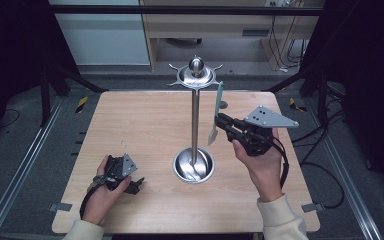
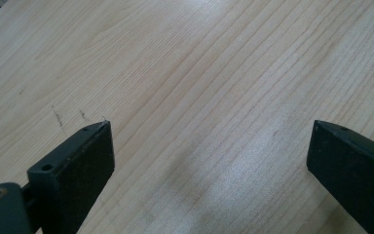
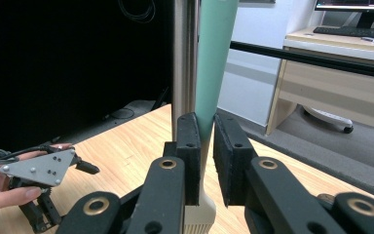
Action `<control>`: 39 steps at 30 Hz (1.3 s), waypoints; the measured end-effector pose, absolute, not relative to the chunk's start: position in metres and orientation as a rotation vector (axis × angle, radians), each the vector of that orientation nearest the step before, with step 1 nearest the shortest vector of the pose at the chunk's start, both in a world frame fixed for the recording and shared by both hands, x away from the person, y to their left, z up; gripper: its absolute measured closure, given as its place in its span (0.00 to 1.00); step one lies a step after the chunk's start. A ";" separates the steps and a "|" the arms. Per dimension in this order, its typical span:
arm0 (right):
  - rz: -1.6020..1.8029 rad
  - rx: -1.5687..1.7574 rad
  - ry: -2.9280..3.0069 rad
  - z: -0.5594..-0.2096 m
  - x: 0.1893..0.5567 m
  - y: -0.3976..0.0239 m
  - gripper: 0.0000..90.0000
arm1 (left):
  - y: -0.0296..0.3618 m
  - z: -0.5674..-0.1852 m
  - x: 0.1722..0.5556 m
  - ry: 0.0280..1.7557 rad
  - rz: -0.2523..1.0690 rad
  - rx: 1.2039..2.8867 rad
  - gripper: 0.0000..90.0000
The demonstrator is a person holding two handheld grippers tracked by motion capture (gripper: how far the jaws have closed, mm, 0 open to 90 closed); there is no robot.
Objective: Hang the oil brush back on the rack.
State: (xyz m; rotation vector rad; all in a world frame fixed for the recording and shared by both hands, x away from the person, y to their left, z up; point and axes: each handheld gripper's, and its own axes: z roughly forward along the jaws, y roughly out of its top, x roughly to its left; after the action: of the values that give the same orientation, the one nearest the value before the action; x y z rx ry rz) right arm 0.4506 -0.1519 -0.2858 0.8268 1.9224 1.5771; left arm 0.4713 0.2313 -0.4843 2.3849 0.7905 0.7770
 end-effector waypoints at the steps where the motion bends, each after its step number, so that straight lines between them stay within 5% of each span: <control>1: 1.578 0.829 1.923 -0.286 0.451 -0.152 0.91 | 0.231 -0.484 0.471 0.790 0.777 2.384 0.03; 19: 1.572 0.800 1.923 -0.281 0.446 -0.153 0.81 | 0.232 -0.484 0.471 0.789 0.783 2.383 0.03; 30: 1.520 0.832 1.882 -0.282 0.446 -0.165 0.48 | 0.232 -0.484 0.472 0.792 0.779 2.383 0.03; 35: 1.462 0.880 1.855 -0.284 0.447 -0.173 0.24 | 0.231 -0.484 0.471 0.791 0.778 2.384 0.03; 39: 1.406 0.919 1.835 -0.286 0.448 -0.178 0.17 | 0.232 -0.484 0.472 0.793 0.780 2.381 0.03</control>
State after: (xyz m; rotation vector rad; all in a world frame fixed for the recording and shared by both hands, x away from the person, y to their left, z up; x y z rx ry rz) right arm 0.4478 -0.1778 -0.2864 0.9194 1.8355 1.4059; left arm 0.4715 0.2318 -0.4838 2.3814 0.7933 0.7800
